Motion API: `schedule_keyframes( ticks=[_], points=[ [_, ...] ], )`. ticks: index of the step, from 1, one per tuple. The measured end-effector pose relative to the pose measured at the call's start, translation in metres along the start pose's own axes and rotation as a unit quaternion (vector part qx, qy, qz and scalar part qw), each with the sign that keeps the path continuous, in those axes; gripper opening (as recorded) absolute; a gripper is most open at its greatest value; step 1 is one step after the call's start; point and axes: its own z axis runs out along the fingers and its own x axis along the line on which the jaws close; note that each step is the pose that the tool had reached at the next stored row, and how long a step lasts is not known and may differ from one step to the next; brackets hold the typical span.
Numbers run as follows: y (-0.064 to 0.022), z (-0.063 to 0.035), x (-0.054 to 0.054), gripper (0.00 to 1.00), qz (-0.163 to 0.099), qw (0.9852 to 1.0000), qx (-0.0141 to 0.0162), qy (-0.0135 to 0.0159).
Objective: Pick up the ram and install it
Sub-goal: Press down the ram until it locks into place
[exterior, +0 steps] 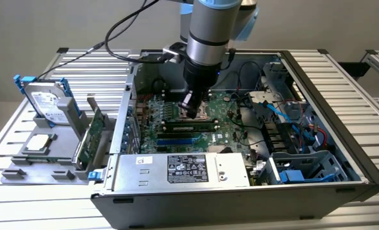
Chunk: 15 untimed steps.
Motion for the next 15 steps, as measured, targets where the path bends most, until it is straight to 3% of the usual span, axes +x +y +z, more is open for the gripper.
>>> schedule_keyframes(
  ticks=[4,7,11,15],
  points=[
    [-0.0001,0.0005,0.0,0.11,0.036,0.9993,-0.0012,-0.0034],
    [-0.0001,0.0009,0.0,0.11,0.063,0.998,-0.0021,-0.0059],
    [-0.0002,0.0014,-0.0001,0.11,0.099,0.9951,-0.0033,-0.0092],
    [-0.0002,0.002,-0.0001,0.11,0.133,0.991,-0.0045,-0.0124]
  ],
)
